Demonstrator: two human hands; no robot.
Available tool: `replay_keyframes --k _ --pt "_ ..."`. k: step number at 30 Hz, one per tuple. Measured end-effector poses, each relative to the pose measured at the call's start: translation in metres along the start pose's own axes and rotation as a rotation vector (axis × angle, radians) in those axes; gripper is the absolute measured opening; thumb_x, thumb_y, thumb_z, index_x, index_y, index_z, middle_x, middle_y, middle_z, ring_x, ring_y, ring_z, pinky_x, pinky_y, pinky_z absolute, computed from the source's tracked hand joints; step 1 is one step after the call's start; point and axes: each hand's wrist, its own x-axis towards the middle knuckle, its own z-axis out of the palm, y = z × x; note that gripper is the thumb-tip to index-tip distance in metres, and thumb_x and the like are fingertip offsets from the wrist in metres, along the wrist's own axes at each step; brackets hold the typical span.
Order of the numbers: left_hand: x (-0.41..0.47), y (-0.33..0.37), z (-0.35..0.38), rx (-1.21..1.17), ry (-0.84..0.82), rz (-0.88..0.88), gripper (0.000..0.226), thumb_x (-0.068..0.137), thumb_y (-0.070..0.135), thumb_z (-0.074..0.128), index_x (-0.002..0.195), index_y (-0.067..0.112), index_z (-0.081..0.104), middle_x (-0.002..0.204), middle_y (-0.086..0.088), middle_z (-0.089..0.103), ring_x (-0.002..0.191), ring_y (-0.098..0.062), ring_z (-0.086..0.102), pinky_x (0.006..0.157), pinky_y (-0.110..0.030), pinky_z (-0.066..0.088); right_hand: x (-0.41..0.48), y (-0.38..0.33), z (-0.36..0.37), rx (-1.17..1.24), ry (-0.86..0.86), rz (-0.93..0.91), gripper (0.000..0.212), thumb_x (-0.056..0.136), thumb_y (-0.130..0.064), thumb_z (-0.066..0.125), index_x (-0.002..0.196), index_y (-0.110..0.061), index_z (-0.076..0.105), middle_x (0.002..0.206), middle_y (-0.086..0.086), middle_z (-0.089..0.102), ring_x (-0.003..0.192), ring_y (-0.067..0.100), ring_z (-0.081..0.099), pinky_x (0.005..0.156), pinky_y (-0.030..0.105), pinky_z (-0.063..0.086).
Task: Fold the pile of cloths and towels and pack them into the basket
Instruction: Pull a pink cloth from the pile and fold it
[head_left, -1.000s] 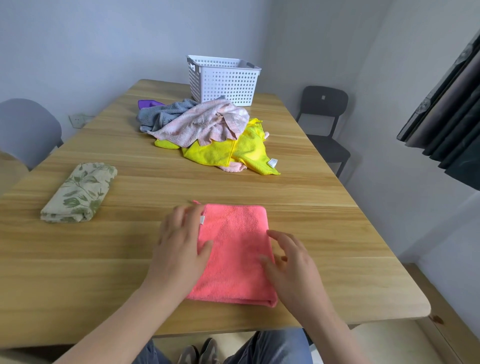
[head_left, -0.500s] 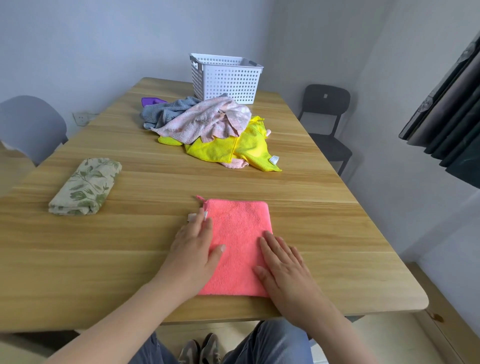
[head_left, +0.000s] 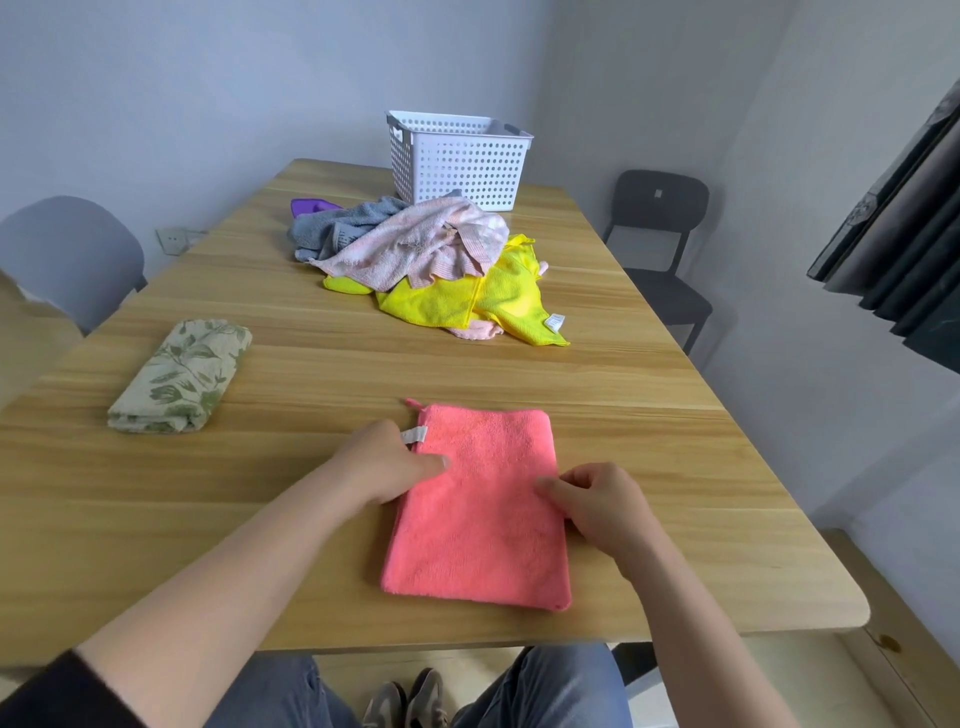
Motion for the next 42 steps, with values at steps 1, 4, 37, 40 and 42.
replay_keyframes --k 1,4,37,40,42 --pt "0.001 0.001 0.0 0.031 -0.031 -0.01 0.051 0.081 0.044 0.067 0.056 0.015 0.034 0.056 0.0 0.036 0.048 -0.014 0.034 0.044 -0.027 0.022 0.001 0.0 -0.002 0.008 -0.022 0.001 0.03 0.083 -0.032 0.067 0.067 -0.009 0.058 0.059 0.0 0.056 0.054 0.014 0.051 0.06 0.033 0.045" --pt "0.002 0.003 0.005 0.137 -0.086 0.01 0.046 0.078 0.047 0.07 0.062 0.015 0.04 0.062 0.001 0.042 0.054 -0.013 0.041 0.047 -0.026 0.026 -0.001 0.0 -0.005 0.094 -0.042 0.004 0.028 0.084 -0.03 0.068 0.066 -0.012 0.057 0.057 -0.003 0.052 0.052 0.011 0.046 0.055 0.026 0.04" --pt "-0.039 -0.053 0.019 -0.365 0.32 0.298 0.05 0.081 0.036 0.068 0.122 0.025 0.042 0.083 0.02 0.06 0.085 0.006 0.055 0.067 -0.009 0.036 -0.014 0.015 -0.001 0.021 0.14 -0.26 0.027 0.076 -0.048 0.071 0.079 -0.022 0.072 0.064 -0.006 0.063 0.056 0.0 0.052 0.051 0.014 0.036" --pt "-0.033 -0.049 0.016 -0.375 0.297 0.302 0.055 0.08 0.035 0.07 0.126 0.025 0.042 0.091 0.018 0.062 0.09 0.006 0.055 0.07 -0.009 0.035 -0.013 0.009 0.003 0.075 0.1 -0.313 0.027 0.076 -0.045 0.073 0.099 -0.033 0.066 0.087 -0.015 0.067 0.081 -0.002 0.06 0.064 0.012 0.043" --pt "-0.025 -0.044 0.014 -0.41 0.29 0.299 0.059 0.079 0.03 0.072 0.129 0.025 0.041 0.099 0.013 0.063 0.097 -0.003 0.057 0.073 -0.011 0.034 -0.008 0.005 0.007 0.08 0.09 -0.354 0.029 0.077 -0.041 0.074 0.103 -0.033 0.064 0.09 -0.016 0.068 0.085 -0.004 0.06 0.068 0.012 0.045"
